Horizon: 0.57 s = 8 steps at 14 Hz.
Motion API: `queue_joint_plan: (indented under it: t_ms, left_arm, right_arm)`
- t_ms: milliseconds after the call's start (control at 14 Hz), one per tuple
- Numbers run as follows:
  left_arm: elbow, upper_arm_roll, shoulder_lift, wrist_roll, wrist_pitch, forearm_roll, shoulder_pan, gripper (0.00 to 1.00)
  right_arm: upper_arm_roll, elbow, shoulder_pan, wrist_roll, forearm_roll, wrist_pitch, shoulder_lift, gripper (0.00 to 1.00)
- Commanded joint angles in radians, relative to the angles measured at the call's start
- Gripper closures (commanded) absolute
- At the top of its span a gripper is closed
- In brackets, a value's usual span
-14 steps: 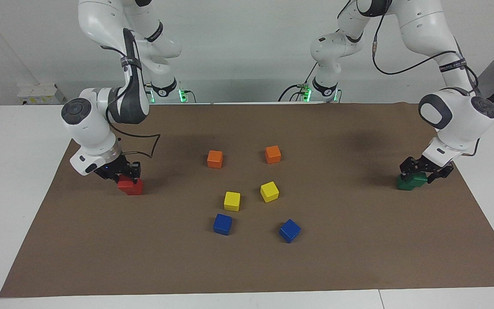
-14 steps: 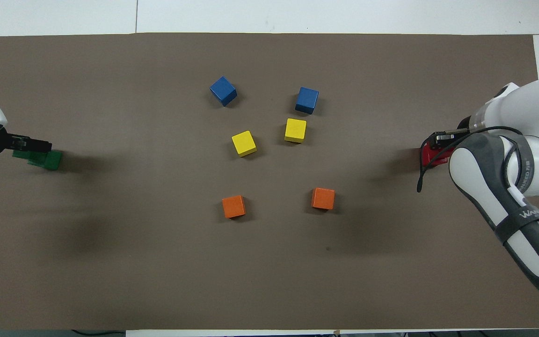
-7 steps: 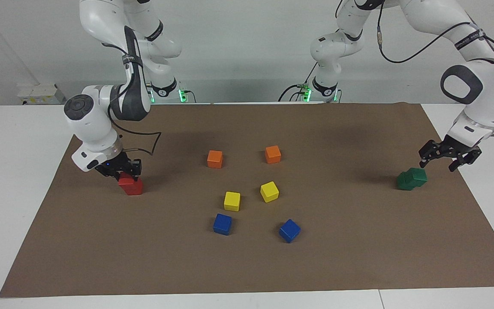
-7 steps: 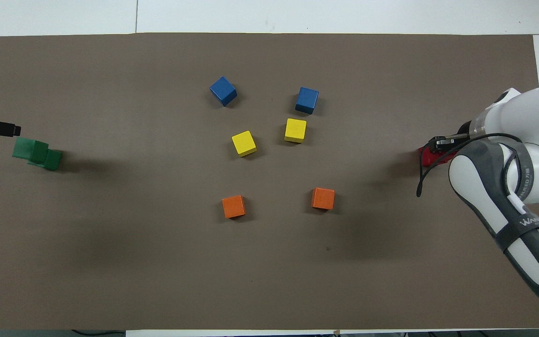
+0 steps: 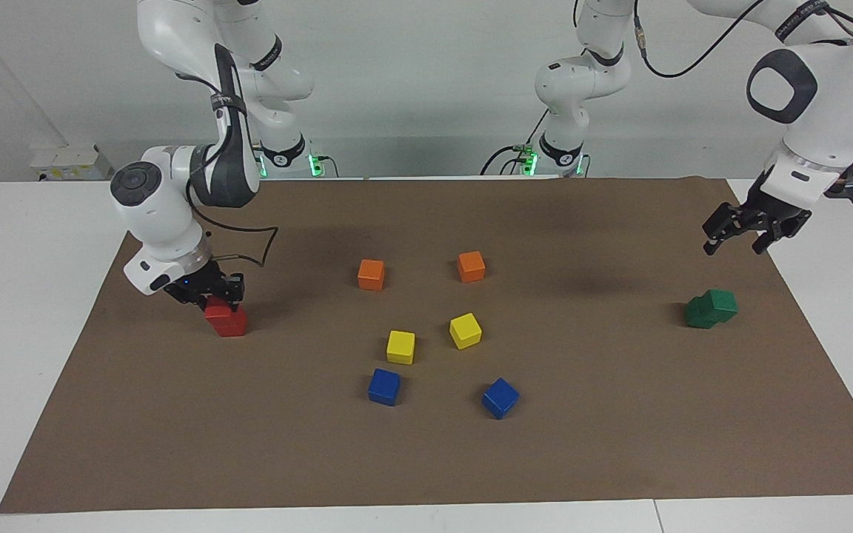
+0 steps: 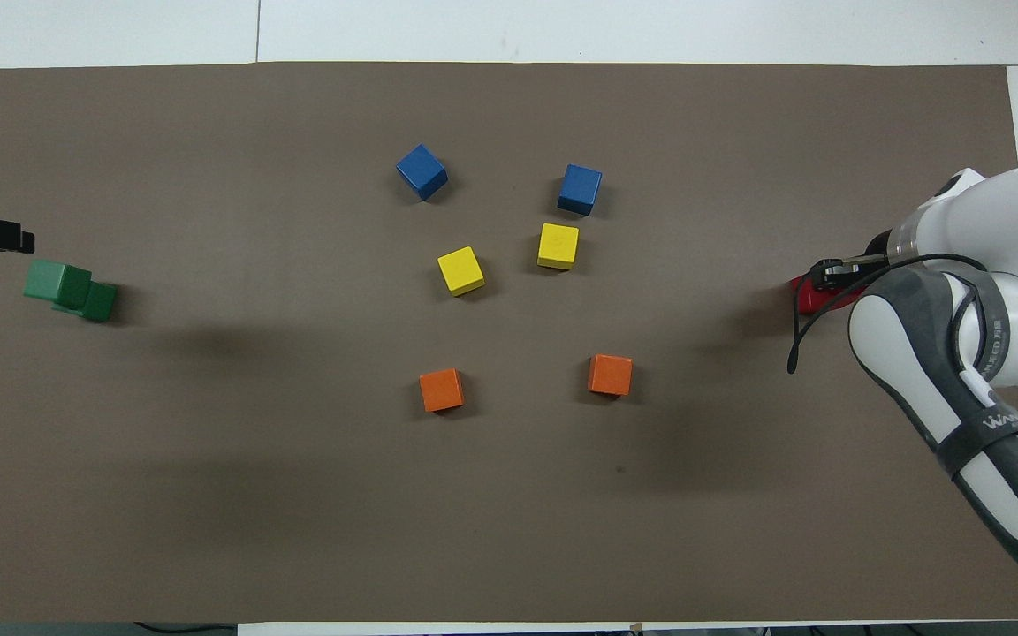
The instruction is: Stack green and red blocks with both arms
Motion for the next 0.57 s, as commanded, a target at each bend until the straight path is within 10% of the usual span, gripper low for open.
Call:
queue_joint_plan:
  t_ms: [0, 214, 500]
  left_arm:
    - [0.014, 0.002, -0.022, -0.065, -0.094, 0.02, -0.009, 0.0]
    - [0.024, -0.01, -0.024, -0.122, -0.133, 0.02, -0.015, 0.0]
    - [0.024, -0.007, -0.032, -0.18, -0.151, 0.022, -0.061, 0.0]
  right_arm:
    - [0.004, -0.033, -0.011, -0.014, -0.002, 0.022, -0.027, 1.0]
    - [0.003, -0.033, -0.011, -0.017, -0.002, 0.031, -0.025, 0.75]
    - [0.003, -0.03, -0.011, -0.023, -0.002, 0.041, -0.024, 0.04]
